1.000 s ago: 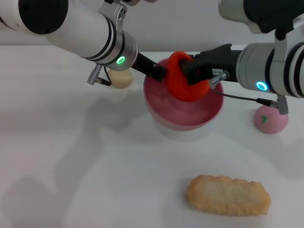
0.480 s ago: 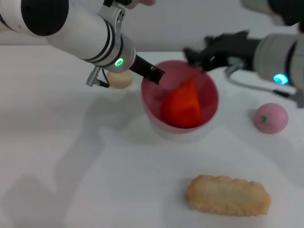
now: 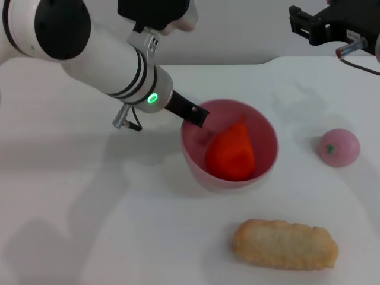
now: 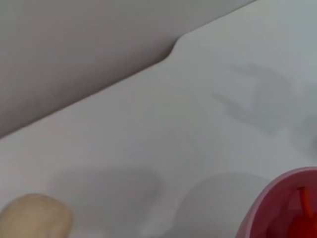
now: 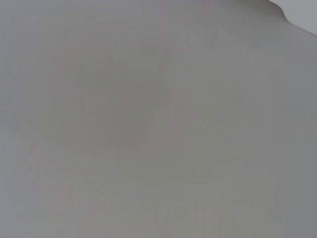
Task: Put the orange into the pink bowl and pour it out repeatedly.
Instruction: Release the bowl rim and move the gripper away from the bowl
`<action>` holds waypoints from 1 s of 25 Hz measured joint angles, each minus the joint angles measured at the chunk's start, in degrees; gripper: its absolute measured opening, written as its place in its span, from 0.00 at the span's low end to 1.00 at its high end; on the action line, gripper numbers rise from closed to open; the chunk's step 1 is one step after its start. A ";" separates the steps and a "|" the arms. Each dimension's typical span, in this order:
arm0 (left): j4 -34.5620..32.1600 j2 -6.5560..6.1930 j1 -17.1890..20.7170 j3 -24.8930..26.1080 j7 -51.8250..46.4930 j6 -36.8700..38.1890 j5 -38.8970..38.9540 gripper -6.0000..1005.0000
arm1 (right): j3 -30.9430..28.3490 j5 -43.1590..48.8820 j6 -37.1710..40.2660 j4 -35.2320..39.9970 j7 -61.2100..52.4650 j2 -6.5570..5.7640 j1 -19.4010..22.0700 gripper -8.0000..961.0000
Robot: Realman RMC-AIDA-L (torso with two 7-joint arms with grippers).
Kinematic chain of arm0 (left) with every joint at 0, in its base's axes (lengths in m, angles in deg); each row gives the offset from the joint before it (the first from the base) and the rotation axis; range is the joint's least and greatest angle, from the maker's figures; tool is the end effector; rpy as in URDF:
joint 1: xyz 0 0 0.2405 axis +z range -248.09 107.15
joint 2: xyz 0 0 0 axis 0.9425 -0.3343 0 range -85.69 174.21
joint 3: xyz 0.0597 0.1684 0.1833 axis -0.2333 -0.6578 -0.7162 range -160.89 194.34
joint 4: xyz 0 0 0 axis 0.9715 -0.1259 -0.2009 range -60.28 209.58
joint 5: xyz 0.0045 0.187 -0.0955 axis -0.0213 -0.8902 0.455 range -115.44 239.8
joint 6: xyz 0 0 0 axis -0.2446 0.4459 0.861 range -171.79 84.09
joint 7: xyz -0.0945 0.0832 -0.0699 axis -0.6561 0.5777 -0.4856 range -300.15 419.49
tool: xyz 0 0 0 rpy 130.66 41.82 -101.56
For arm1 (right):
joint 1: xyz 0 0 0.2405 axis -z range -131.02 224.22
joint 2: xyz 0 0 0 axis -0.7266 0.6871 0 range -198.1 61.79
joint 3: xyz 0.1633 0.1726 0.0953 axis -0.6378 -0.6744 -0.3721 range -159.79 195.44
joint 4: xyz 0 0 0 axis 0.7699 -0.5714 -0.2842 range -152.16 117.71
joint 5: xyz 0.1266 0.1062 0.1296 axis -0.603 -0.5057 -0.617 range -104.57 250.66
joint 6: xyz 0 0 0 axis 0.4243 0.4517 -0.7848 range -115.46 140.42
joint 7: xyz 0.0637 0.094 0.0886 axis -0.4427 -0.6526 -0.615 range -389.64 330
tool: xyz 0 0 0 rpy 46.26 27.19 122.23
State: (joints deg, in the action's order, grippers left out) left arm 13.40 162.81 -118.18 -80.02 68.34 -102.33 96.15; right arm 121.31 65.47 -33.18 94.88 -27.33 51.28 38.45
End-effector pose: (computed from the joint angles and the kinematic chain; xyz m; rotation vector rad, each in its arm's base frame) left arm -0.1139 0.4101 -0.0707 -2.4125 -0.9352 0.1886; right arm 0.1136 0.3334 0.0478 -1.9780 0.5656 0.2506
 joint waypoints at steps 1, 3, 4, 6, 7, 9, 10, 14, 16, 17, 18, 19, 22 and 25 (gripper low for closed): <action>0.20 0.04 0.13 -0.26 0.04 0.03 0.76 0.05 | 0.04 0.01 0.04 -0.20 -0.01 0.00 -0.03 0.64; 0.50 0.04 0.95 -1.13 0.38 0.60 2.53 0.05 | 0.09 0.03 0.03 -0.50 -0.07 0.00 -0.14 0.64; 0.50 0.04 0.95 -1.13 0.38 0.60 2.53 0.05 | 0.12 0.03 -0.02 -0.56 -0.16 0.00 -0.17 0.64; 0.76 0.02 1.16 -1.43 0.38 0.93 3.11 0.05 | 0.16 0.05 -0.20 -0.71 -0.43 0.00 -0.19 0.64; 0.90 0.01 1.48 -1.82 0.43 1.16 3.48 0.05 | 0.17 0.06 -0.21 -0.78 -0.53 0.00 -0.19 0.64; 0.90 0.01 1.48 -1.82 0.43 1.16 3.48 0.05 | 0.19 0.08 -0.22 -1.02 -0.56 0.00 -0.17 0.64; 0.91 0.01 1.70 -2.13 0.46 1.35 3.56 0.05 | 0.23 0.09 -0.23 -1.18 -0.56 0.00 -0.17 0.64; 0.91 0.00 2.31 -2.90 0.48 2.51 3.69 0.05 | 0.33 0.11 -0.12 -1.98 -0.58 -0.04 -0.22 0.65; 0.92 0.00 2.66 -3.07 0.48 3.22 3.83 0.05 | 0.29 0.11 0.06 -2.39 -0.60 -0.08 -0.39 0.65; 0.92 0.00 2.66 -3.07 0.48 3.22 3.83 0.05 | 0.29 0.11 0.06 -2.39 -0.60 -0.08 -0.39 0.65; 0.92 0.00 2.66 -3.07 0.48 3.22 3.83 0.05 | 0.28 0.11 0.08 -2.52 -0.60 -0.09 -0.47 0.65; 0.92 0.00 2.66 -3.07 0.48 3.22 3.83 0.05 | 0.28 0.11 0.09 -2.59 -0.61 -0.12 -0.57 0.65; 1.40 0.01 3.25 -3.60 0.48 3.96 4.26 0.05 | 0.23 0.11 0.11 -2.68 -0.63 -0.15 -0.63 0.65; 1.74 0.01 3.20 -3.73 0.48 3.96 4.29 0.05 | 0.04 0.02 0.13 -2.68 -0.69 -0.17 -0.63 0.65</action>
State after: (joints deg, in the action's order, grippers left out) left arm 15.14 162.82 -114.98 -83.74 68.81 -98.36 100.44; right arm 121.36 65.48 -33.05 92.19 -28.01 51.12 37.82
